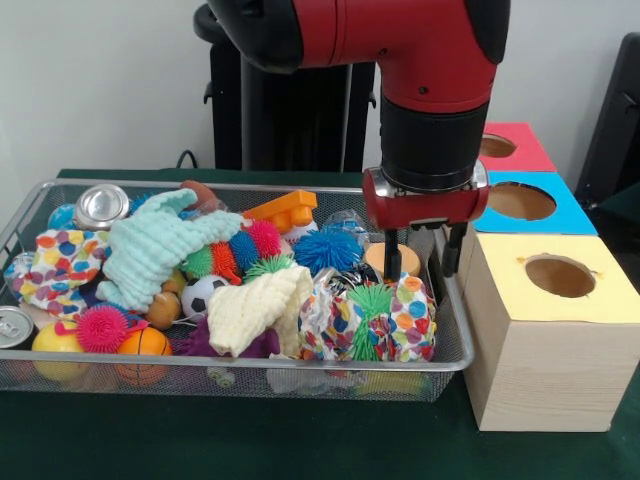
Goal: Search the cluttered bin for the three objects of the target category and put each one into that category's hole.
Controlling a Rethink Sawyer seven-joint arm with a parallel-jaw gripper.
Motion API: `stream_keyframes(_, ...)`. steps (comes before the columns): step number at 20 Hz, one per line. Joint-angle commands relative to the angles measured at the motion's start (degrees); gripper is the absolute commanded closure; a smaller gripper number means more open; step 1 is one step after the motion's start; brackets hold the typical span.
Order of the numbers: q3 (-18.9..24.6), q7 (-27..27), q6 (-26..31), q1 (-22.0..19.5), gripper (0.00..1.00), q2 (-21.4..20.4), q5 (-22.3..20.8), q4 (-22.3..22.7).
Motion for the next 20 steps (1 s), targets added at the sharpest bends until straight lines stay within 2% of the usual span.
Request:
stream_keyframes(1,2.8,-14.1,7.1,-1.2,0.00,2.5,0.5,-3.3)
stream_keyframes(9,3.3,-15.3,7.8,-1.3,0.00,3.1,0.1,-4.3)
stream_keyframes(20,3.7,-16.6,2.6,-2.3,0.00,6.6,-2.2,-3.8)
